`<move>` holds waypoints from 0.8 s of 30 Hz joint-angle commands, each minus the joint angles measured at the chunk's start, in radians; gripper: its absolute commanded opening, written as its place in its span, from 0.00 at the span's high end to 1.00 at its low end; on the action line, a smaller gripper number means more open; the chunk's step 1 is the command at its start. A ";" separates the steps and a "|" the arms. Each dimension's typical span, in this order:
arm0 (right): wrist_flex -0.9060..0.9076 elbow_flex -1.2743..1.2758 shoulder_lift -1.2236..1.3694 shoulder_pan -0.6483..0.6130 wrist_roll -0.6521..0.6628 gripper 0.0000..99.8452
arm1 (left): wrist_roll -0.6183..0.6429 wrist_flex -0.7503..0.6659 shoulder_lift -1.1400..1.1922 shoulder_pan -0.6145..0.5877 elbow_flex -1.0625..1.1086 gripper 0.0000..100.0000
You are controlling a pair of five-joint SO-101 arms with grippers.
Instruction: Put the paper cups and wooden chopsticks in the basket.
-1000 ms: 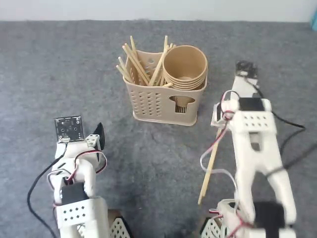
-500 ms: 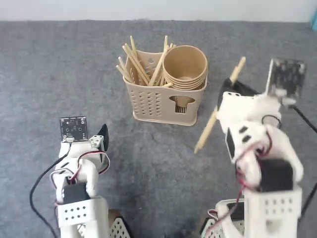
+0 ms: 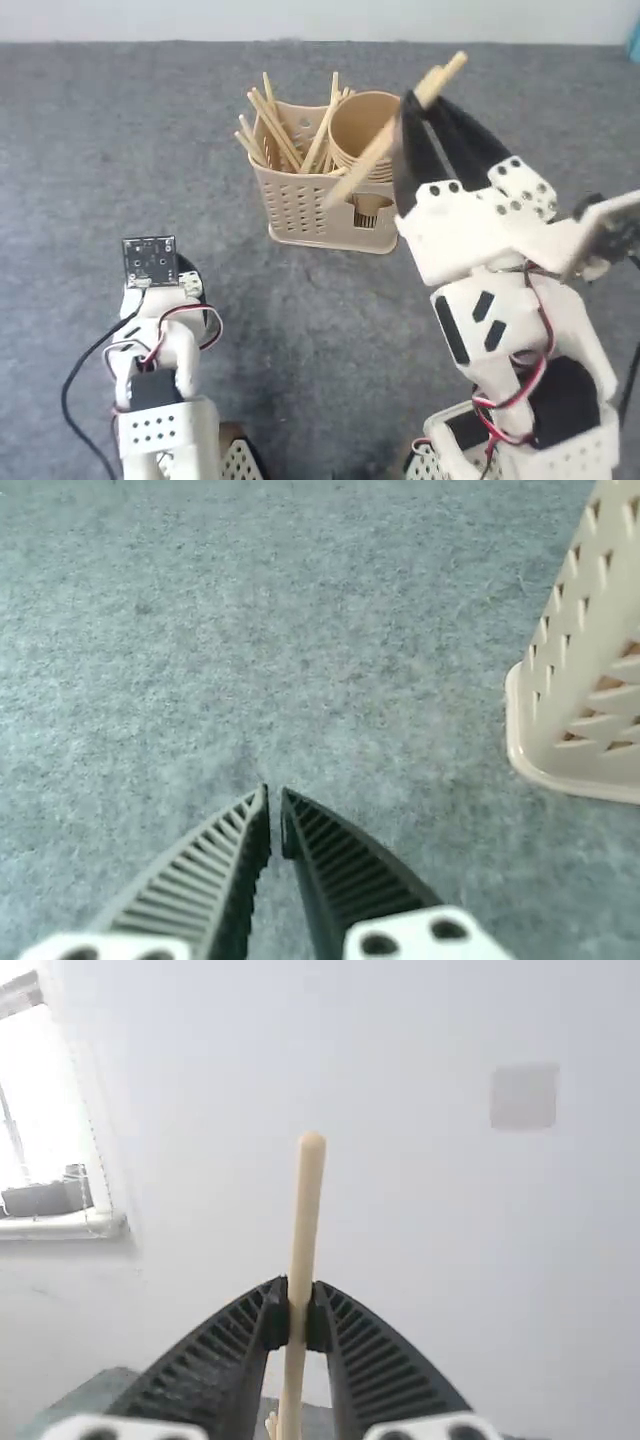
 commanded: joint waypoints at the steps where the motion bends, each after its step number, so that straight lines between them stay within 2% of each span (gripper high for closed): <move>1: -0.059 -0.155 0.134 -0.022 -0.012 0.99 | -0.006 -0.052 -0.015 0.012 -0.004 0.99; 11: -0.246 -0.387 0.519 -0.031 -0.009 0.99 | -0.005 -0.069 -0.015 0.012 -0.004 0.99; 24: -0.236 -0.374 0.823 -0.024 -0.009 0.99 | -0.006 -0.077 -0.015 0.012 -0.004 0.99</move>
